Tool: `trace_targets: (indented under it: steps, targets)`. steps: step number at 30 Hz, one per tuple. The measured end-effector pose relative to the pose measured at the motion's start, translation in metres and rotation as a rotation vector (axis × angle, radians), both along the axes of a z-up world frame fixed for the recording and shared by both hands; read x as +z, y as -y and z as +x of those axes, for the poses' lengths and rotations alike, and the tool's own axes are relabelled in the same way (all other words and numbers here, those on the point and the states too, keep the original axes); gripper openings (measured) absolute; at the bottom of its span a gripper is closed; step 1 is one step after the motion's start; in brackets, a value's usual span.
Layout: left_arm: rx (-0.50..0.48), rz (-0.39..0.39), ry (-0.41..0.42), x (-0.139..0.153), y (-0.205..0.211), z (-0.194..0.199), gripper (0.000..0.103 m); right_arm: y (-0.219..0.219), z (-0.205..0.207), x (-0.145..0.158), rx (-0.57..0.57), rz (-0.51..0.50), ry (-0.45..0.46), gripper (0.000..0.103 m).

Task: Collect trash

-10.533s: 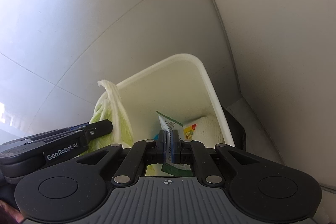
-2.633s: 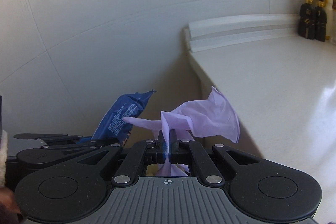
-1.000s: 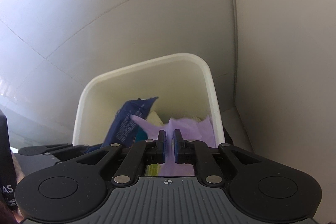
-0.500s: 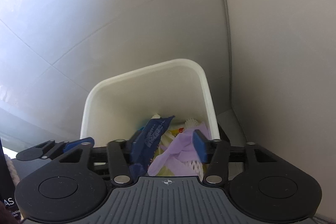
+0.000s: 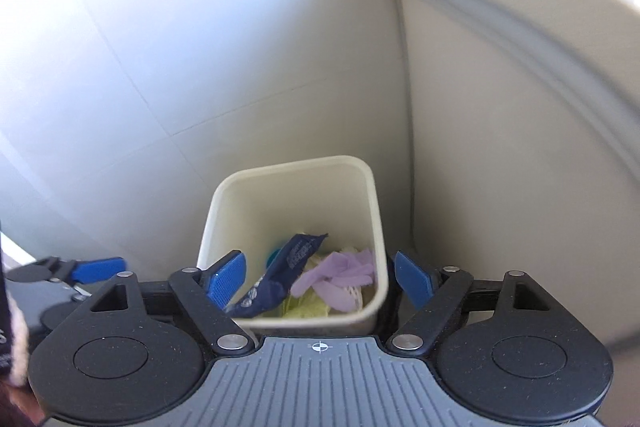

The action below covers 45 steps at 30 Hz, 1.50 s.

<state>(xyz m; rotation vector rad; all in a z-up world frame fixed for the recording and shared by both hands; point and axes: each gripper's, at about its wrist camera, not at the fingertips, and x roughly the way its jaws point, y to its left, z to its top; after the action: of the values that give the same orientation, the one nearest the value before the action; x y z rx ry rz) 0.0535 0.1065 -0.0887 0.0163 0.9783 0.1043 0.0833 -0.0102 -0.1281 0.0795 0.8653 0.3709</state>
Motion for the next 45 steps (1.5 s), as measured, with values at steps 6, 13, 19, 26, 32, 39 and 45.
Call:
trace_targets:
  steps: [6, 13, 19, 26, 32, 39, 45]
  targets:
    - [0.024, -0.024, 0.062, 0.052, 0.019, -0.047, 0.102, 0.011, -0.068, 0.051, -0.048, -0.015, 0.137, 0.087]
    - [-0.013, 0.004, 0.163, 0.113, 0.047, -0.102, 0.102, 0.035, -0.155, 0.12, -0.16, -0.087, 0.347, 0.096]
    - [0.015, 0.031, 0.247, 0.139, 0.062, -0.143, 0.102, 0.057, -0.198, 0.147, -0.271, -0.112, 0.419, 0.103]
    - [0.033, 0.009, 0.249, 0.146, 0.064, -0.155, 0.102, 0.063, -0.211, 0.152, -0.321, -0.18, 0.439, 0.103]
    - [0.028, -0.004, 0.237, 0.143, 0.067, -0.156, 0.102, 0.061, -0.217, 0.143, -0.312, -0.189, 0.415, 0.103]
    - [0.02, -0.015, 0.219, 0.138, 0.071, -0.155, 0.102, 0.064, -0.213, 0.139, -0.311, -0.192, 0.402, 0.103]
    - [0.005, -0.021, 0.205, 0.135, 0.076, -0.154, 0.102, 0.064, -0.21, 0.134, -0.306, -0.192, 0.386, 0.103]
